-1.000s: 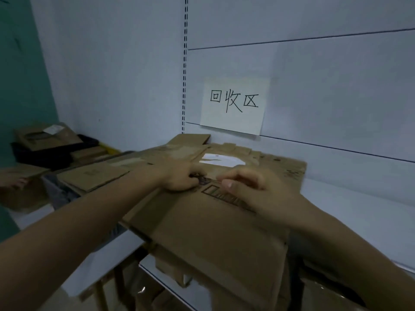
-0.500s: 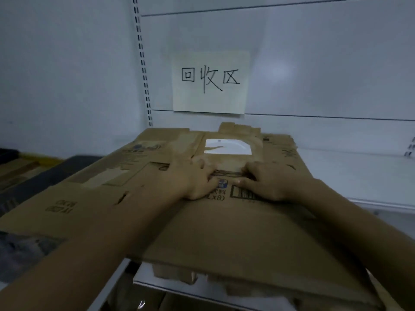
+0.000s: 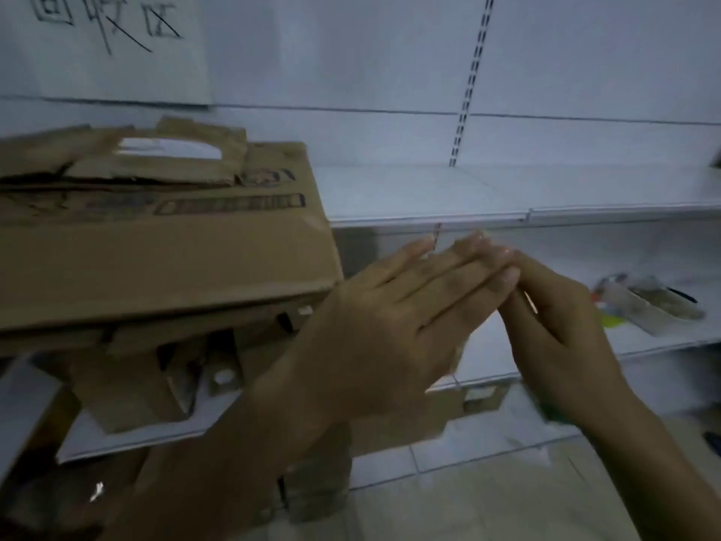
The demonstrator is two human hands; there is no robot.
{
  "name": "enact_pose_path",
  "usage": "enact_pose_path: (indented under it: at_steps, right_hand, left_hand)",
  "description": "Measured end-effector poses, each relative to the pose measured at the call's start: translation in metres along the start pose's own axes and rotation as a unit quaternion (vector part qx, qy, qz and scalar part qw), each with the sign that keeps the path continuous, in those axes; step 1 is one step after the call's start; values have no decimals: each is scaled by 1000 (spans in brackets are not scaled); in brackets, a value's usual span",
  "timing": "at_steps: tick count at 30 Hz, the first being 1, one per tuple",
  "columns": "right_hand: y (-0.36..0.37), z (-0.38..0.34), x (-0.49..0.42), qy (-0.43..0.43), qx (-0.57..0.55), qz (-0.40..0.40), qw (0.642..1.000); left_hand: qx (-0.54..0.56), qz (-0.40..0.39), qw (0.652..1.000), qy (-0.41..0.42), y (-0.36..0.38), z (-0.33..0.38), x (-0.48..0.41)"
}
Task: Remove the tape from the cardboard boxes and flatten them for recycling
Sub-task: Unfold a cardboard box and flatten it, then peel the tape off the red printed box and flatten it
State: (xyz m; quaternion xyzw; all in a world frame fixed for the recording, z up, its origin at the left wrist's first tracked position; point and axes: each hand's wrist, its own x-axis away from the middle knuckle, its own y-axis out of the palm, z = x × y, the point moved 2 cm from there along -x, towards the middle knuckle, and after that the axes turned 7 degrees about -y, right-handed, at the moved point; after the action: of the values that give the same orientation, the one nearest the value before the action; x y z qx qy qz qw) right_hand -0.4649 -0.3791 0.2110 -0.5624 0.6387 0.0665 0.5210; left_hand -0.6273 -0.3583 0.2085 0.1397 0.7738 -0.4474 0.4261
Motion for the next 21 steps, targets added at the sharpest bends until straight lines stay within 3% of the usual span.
enact_pose_path:
  at_steps: [2,5,9,13,16,21]
  right_hand:
    - [-34,19,44,48,33,-4,998]
    - [-71,44,107,133,51,-12,990]
    - [-85,72,165,213,60,-58,974]
    - [-73,101,203,270,25,-159,949]
    - [-65,122,214,282,12,-201,938]
    - [-55,167,207,252,16,-168,953]
  left_hand:
    - [42,16,998,-33,38,36,8]
    - [100,-49,982,-152,98,82,33]
    - [155,-183,927,-289,154,130,78]
    - [181,-279,854,-399,178,147,126]
    - [194,-278,825,-452,182,140,141]
    - [180,-216,820,-498,215,121,126]
